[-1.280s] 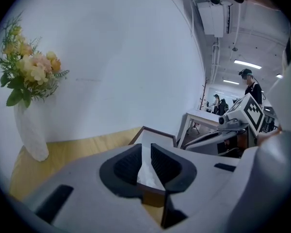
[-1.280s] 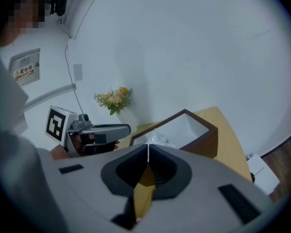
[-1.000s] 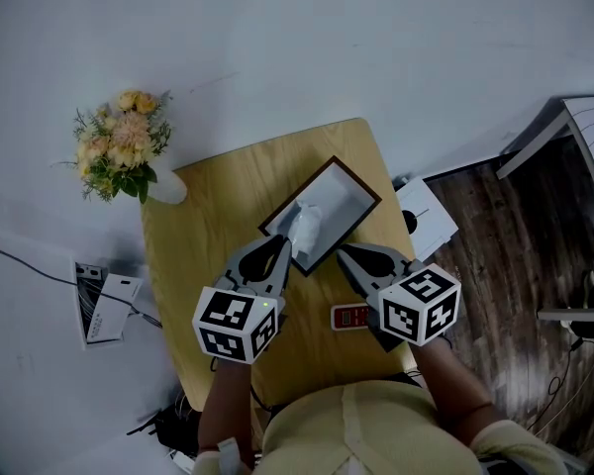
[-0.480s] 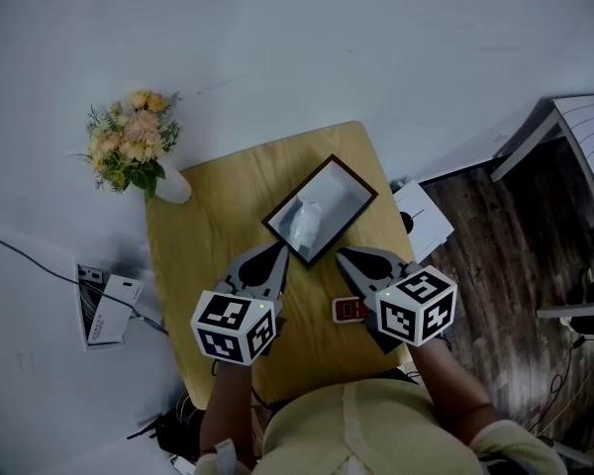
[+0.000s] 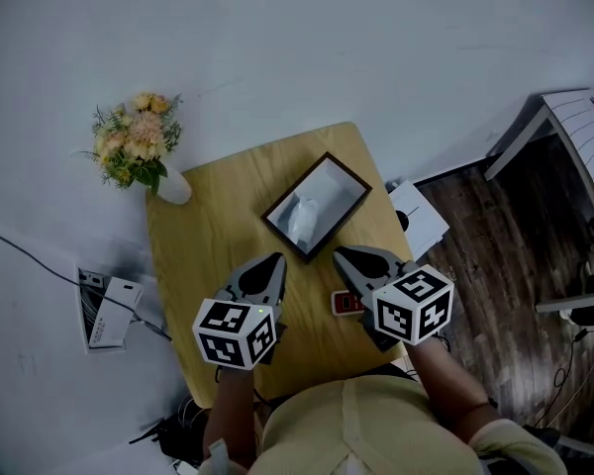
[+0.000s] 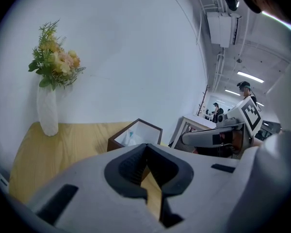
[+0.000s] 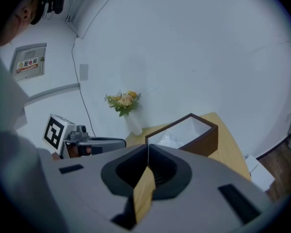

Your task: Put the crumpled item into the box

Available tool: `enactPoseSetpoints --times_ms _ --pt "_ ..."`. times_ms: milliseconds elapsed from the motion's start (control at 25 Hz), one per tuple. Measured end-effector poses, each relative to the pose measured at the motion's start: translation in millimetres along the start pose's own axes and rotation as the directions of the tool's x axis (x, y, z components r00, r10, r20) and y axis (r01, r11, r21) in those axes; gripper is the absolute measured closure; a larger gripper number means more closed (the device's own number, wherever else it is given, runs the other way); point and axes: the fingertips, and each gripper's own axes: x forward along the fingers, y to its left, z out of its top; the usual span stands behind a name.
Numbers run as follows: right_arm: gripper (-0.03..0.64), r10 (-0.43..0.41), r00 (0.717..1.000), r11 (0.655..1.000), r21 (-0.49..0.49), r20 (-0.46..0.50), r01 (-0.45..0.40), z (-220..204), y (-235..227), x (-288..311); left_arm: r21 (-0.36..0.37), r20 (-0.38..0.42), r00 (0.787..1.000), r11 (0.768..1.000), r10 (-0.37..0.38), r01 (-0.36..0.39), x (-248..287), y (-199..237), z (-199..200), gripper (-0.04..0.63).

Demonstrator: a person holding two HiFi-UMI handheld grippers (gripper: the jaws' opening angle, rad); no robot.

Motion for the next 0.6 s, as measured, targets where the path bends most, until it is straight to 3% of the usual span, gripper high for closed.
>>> enactPoseSetpoints --times_ms 600 --pt "0.587 -0.024 1.0 1.0 -0.018 0.013 0.024 -8.1 12.7 -12.9 -0.026 -0.004 1.0 1.0 0.005 -0.005 -18.7 -8.1 -19.1 0.572"
